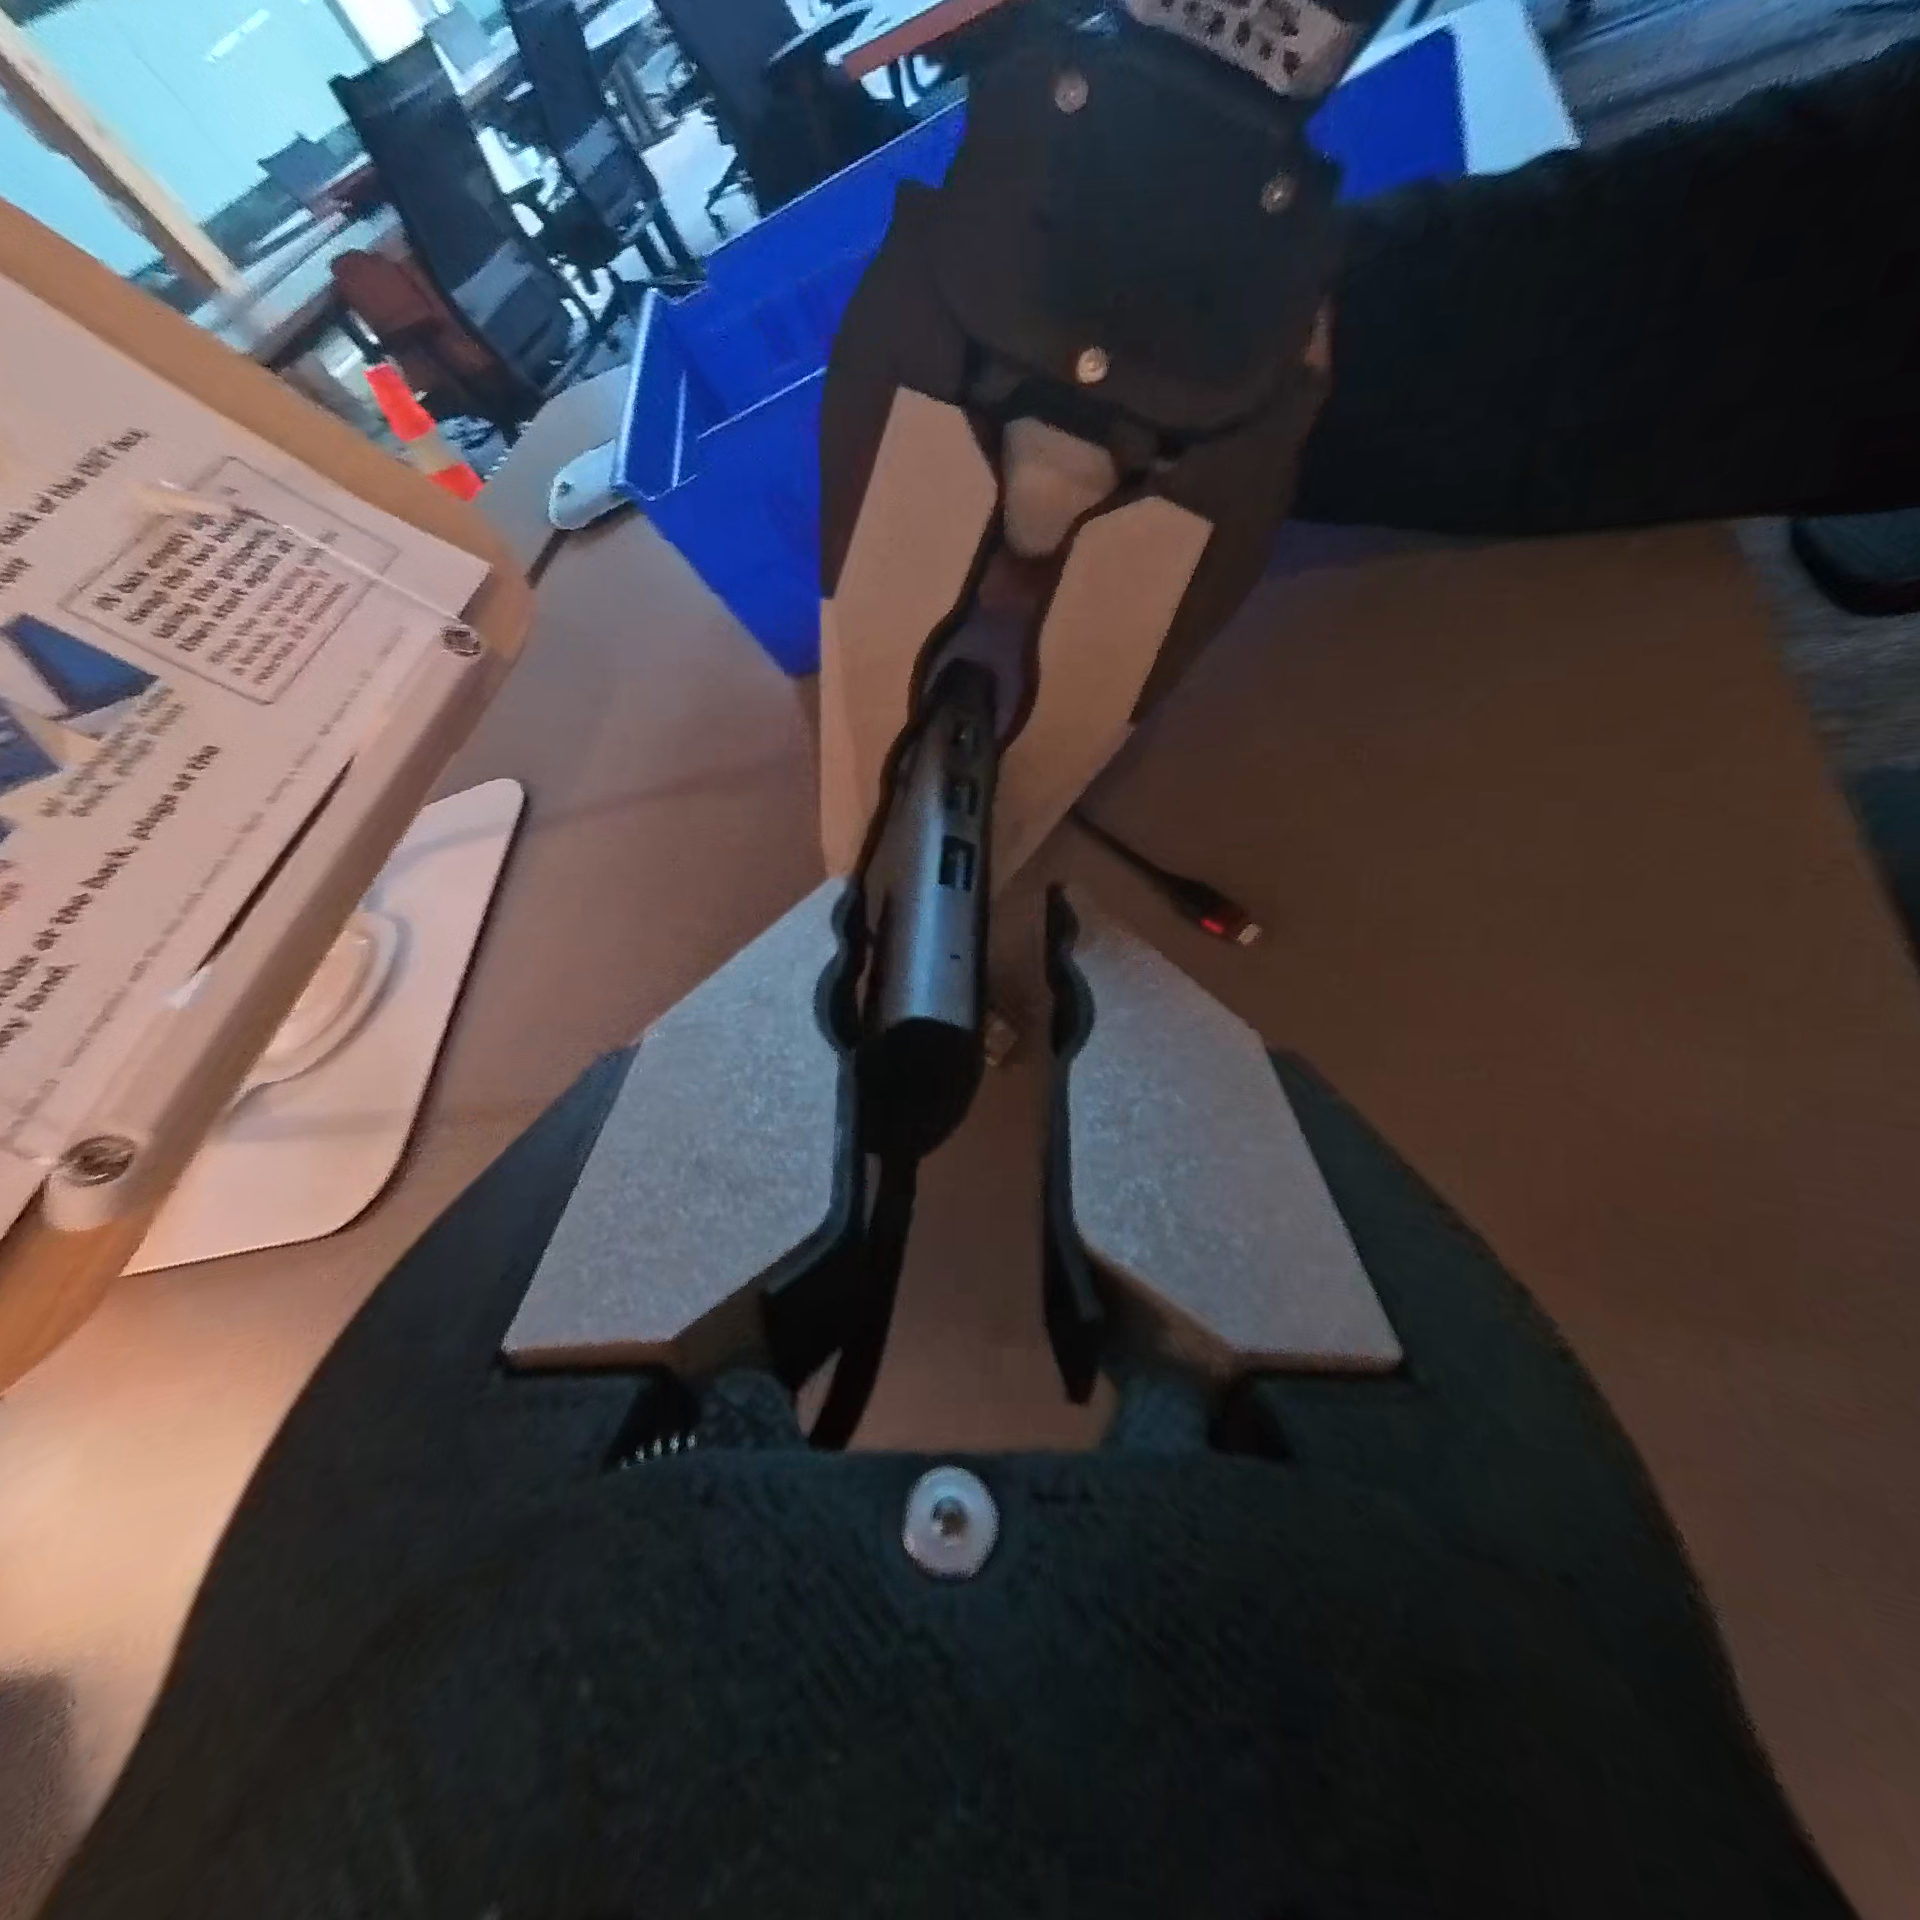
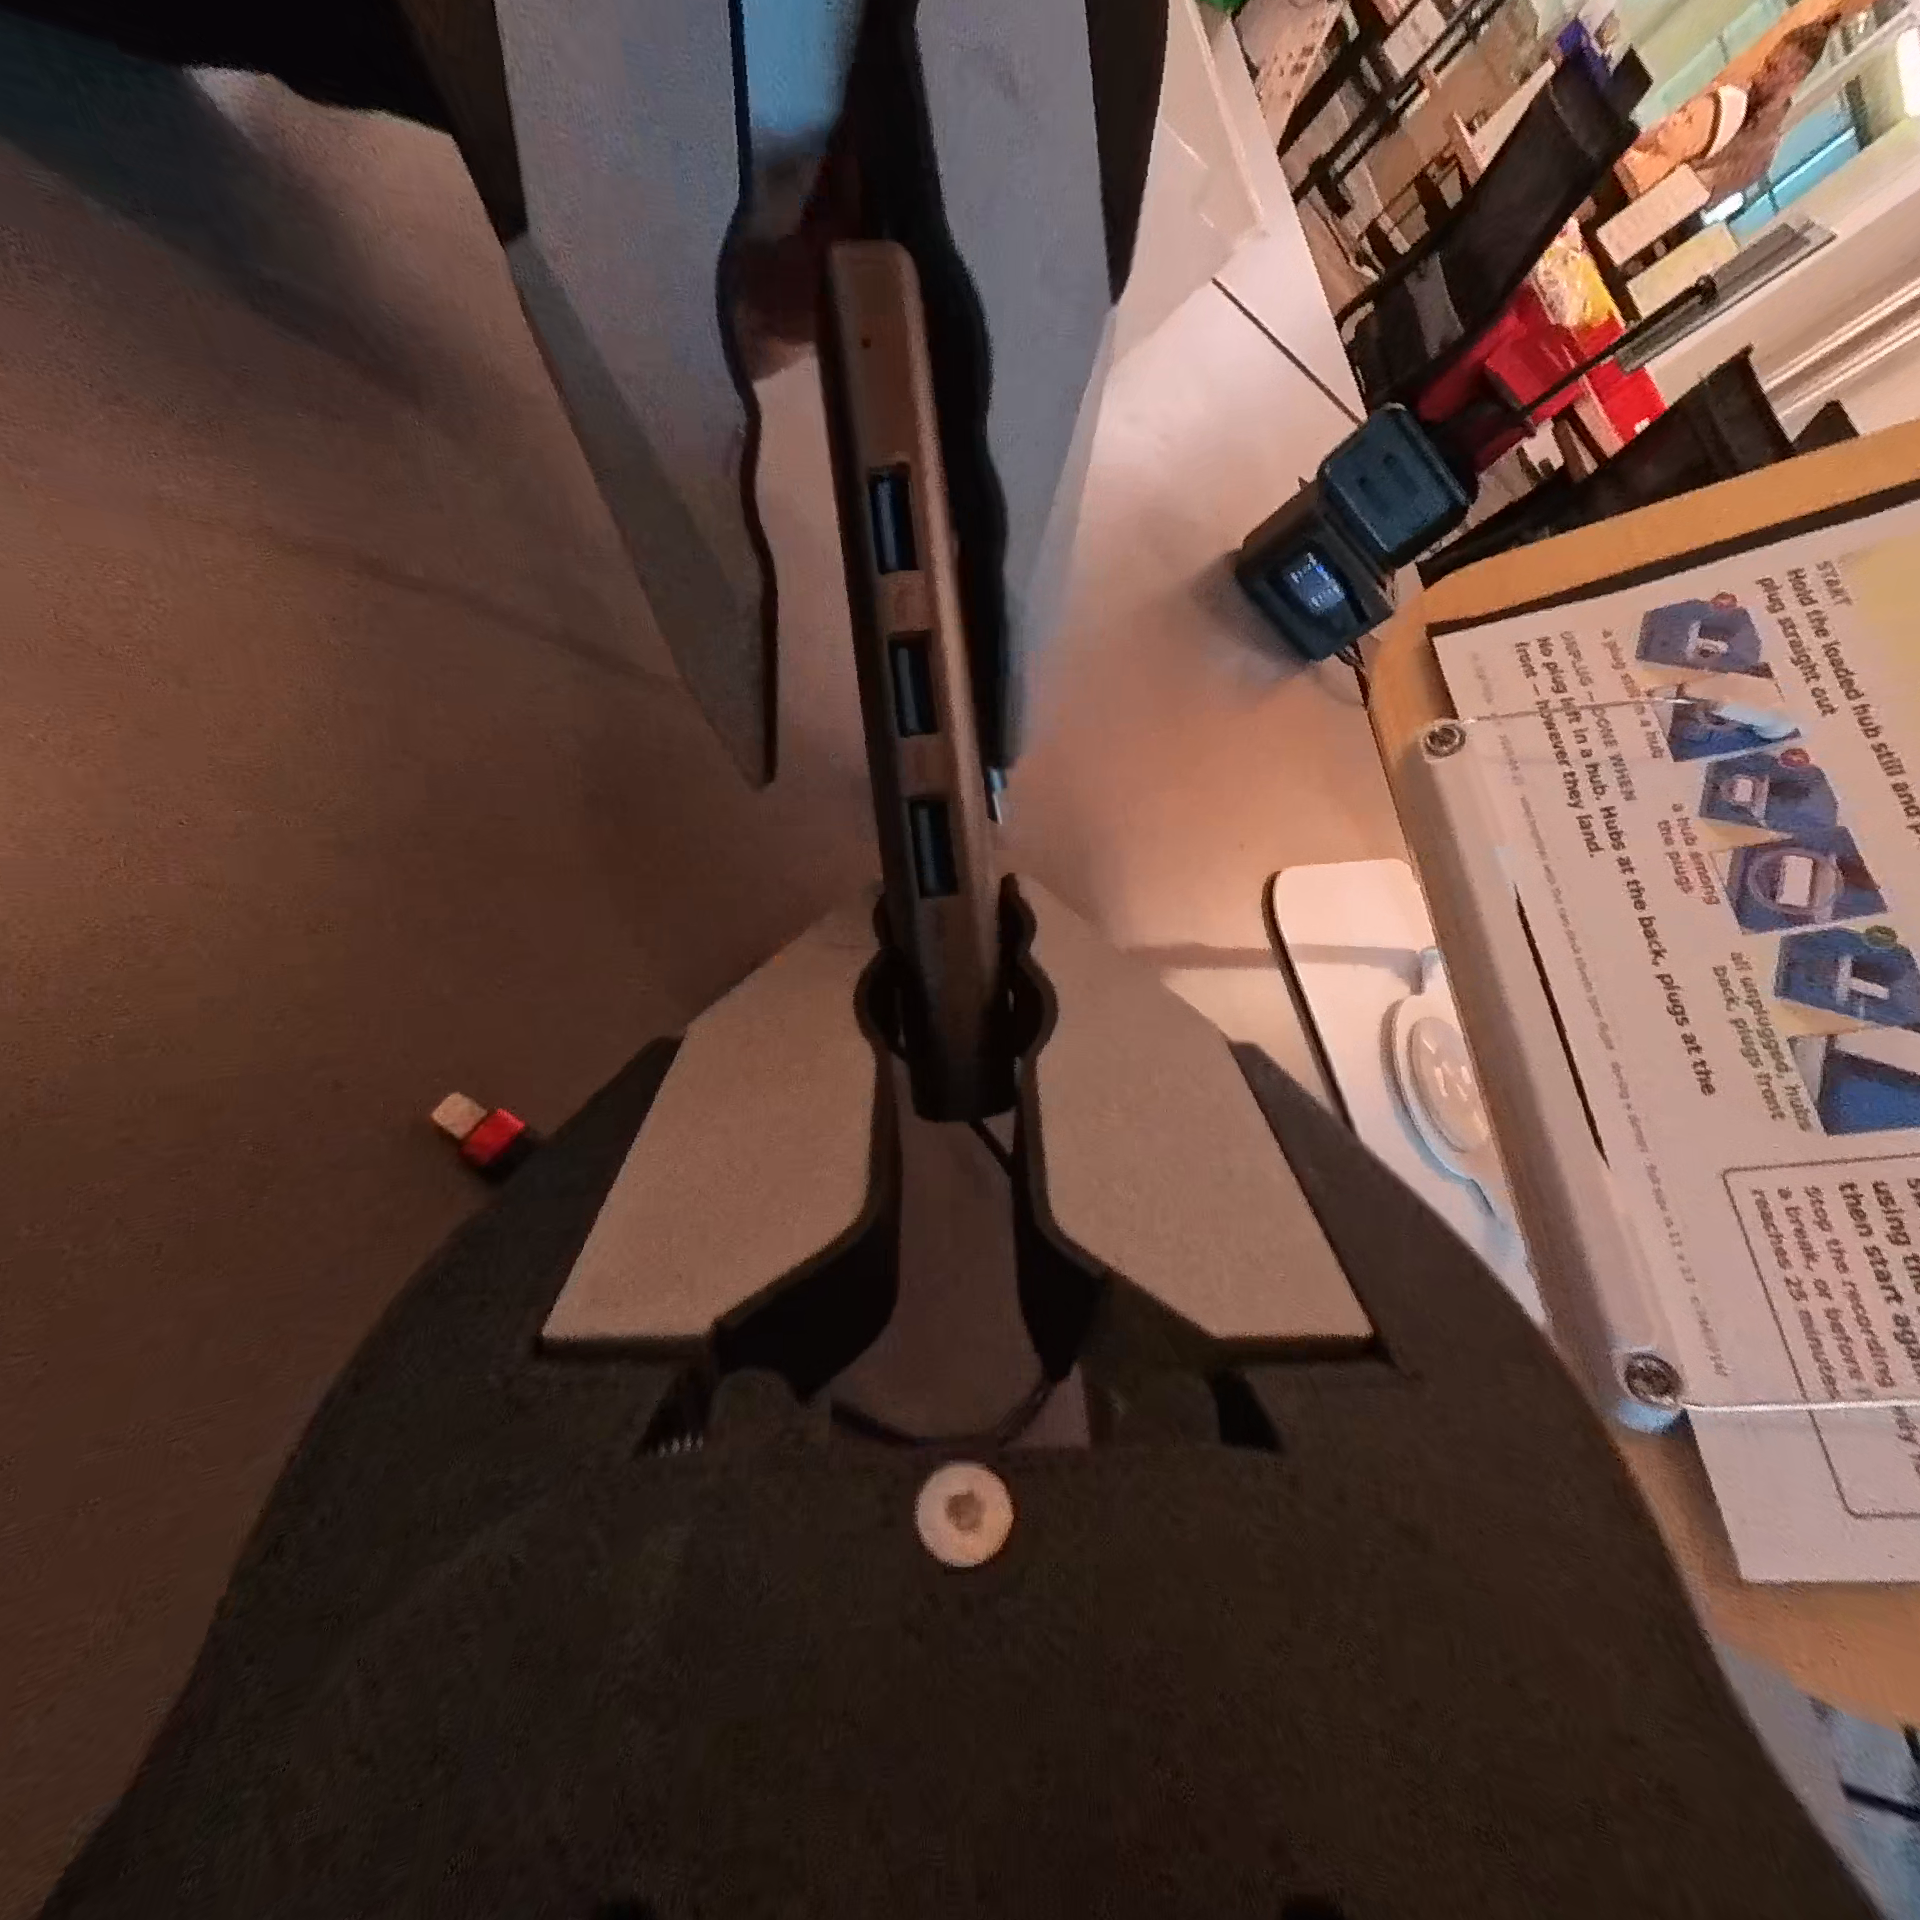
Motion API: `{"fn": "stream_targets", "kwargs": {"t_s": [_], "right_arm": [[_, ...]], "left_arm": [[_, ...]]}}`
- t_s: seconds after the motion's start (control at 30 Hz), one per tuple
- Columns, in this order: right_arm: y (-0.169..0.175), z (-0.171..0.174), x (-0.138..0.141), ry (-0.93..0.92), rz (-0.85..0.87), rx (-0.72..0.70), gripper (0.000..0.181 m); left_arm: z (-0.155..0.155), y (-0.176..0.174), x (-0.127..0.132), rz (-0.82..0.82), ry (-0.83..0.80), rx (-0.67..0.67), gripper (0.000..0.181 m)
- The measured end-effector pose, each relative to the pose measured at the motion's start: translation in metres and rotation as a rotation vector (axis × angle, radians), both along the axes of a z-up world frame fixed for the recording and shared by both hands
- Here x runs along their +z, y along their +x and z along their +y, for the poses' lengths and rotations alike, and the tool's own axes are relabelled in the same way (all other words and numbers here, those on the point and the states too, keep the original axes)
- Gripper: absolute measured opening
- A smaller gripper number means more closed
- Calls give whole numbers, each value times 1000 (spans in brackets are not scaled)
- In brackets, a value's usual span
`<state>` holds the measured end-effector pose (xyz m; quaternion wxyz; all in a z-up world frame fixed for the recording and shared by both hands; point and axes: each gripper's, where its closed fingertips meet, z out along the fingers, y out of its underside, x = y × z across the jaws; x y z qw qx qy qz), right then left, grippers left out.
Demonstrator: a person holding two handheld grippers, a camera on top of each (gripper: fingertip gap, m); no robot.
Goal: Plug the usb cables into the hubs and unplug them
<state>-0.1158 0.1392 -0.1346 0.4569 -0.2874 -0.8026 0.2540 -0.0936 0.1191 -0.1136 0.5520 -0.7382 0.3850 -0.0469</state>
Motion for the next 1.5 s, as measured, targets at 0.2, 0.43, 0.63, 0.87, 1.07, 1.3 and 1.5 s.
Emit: {"fn": "stream_targets", "kwargs": {"t_s": [0.2,0.43,0.63,0.87,1.07,1.3,1.5], "right_arm": [[3,-14,14,-125,35,72,16],[12,-30,30,-225,68,172,14],[8,-22,20,-148,66,127,13],[6,-17,4,-89,23,108,14],[2,-18,-9,-56,-16,95,14],[6,-27,-13,-84,-50,132,13],[5,-27,-21,-62,-77,133,14]], "left_arm": [[-12,14,17,-113,30,-97,35],[-8,0,8,-93,-13,-51,25],[-6,3,6,-86,-3,-46,25],[-5,9,6,-32,50,-52,22],[-9,19,10,-58,63,-94,23],[-13,24,9,-74,54,-129,23],[-13,27,3,29,93,-131,20]]}}
